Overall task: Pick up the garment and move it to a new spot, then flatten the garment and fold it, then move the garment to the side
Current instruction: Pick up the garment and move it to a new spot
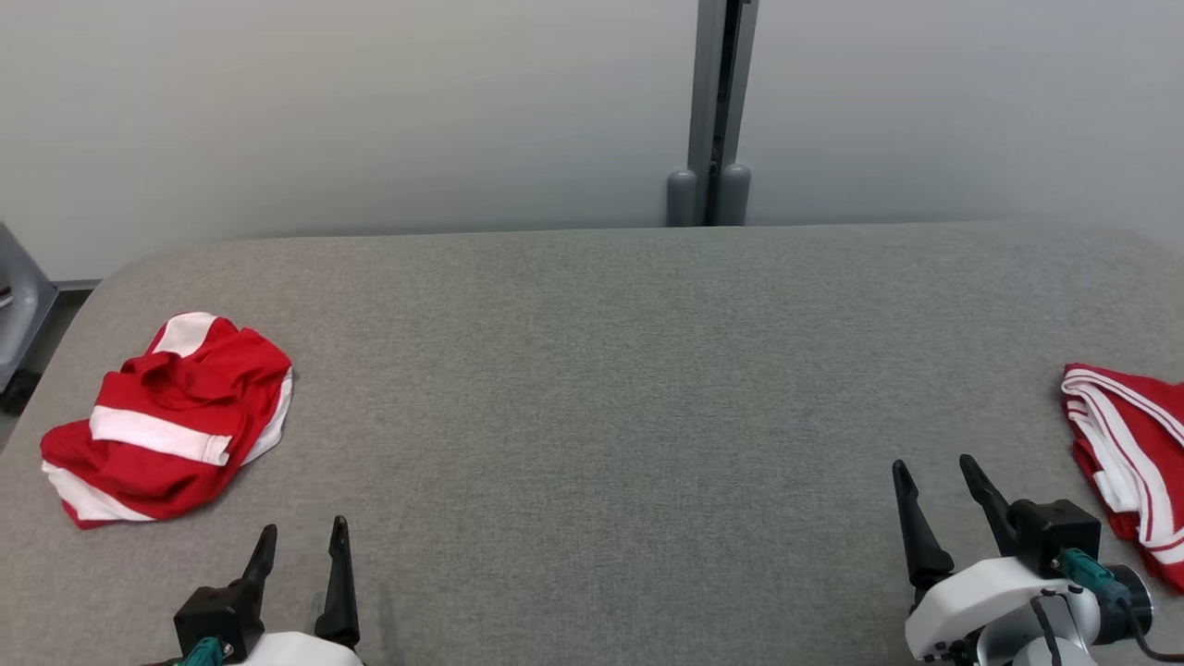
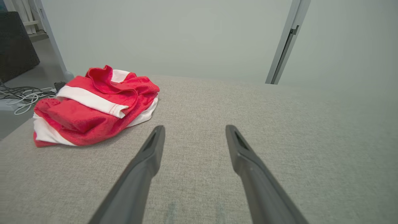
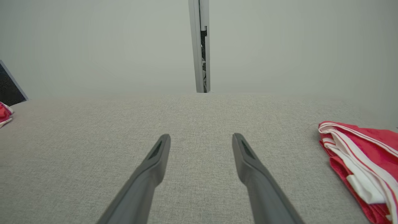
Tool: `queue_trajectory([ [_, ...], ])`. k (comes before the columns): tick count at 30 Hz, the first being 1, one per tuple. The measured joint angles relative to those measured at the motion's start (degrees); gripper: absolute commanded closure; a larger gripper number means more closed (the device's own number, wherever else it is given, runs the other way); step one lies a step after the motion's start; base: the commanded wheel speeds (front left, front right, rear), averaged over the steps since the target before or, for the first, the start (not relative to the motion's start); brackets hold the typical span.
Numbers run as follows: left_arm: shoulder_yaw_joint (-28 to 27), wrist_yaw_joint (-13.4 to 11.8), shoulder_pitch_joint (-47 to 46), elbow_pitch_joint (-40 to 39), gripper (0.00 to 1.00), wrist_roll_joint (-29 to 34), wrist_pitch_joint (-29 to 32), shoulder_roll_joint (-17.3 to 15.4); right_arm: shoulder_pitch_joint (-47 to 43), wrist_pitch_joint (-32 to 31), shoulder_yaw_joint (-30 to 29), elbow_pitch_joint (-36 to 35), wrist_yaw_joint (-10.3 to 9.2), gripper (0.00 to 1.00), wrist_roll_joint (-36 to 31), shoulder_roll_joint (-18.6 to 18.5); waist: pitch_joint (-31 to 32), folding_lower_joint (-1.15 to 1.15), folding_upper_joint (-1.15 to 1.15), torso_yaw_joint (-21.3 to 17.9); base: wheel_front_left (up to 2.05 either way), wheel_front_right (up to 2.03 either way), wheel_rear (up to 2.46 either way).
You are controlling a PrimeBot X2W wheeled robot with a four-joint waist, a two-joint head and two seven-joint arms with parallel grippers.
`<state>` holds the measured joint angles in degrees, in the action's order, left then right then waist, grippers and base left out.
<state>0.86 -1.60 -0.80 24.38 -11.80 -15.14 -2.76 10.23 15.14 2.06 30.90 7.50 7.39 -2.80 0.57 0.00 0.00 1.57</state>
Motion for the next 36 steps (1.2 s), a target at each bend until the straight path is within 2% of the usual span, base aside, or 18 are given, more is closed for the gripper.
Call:
queue_trajectory([
  [6, -1.03, -0.42, -0.85, -0.18, 0.0, 0.01, 0.0, 0.01, 0.04, 0.0, 0.79, -0.09, 0.0, 0.0, 0.78, -0.01, -0.82, 0.0, 0.0, 4.13, 0.0, 0.0, 0.0],
  [27, -7.1, -0.12, -0.82, 0.19, 0.0, 1.16, 0.0, -0.03, 1.57, 0.0, 3.05, -0.71, 0.0, 0.0, 1.64, 0.07, -3.6, 0.0, 0.0, 23.22, 0.0, 0.0, 0.0],
  [31, -7.89, 0.2, -0.8, 0.4, 0.0, 1.16, 0.0, -0.04, 2.04, 0.0, 3.57, -0.71, 0.0, 0.0, 1.62, 0.1, -4.05, 0.0, 0.0, 24.8, 0.0, 0.0, 0.0],
  [36, -8.51, 0.2, -0.75, 1.31, 0.0, 0.59, 0.0, -0.04, 2.42, 0.0, 4.56, -0.65, 0.0, 0.0, 1.59, 0.11, -4.39, 0.0, 0.0, 23.96, 0.0, 0.0, 0.0],
])
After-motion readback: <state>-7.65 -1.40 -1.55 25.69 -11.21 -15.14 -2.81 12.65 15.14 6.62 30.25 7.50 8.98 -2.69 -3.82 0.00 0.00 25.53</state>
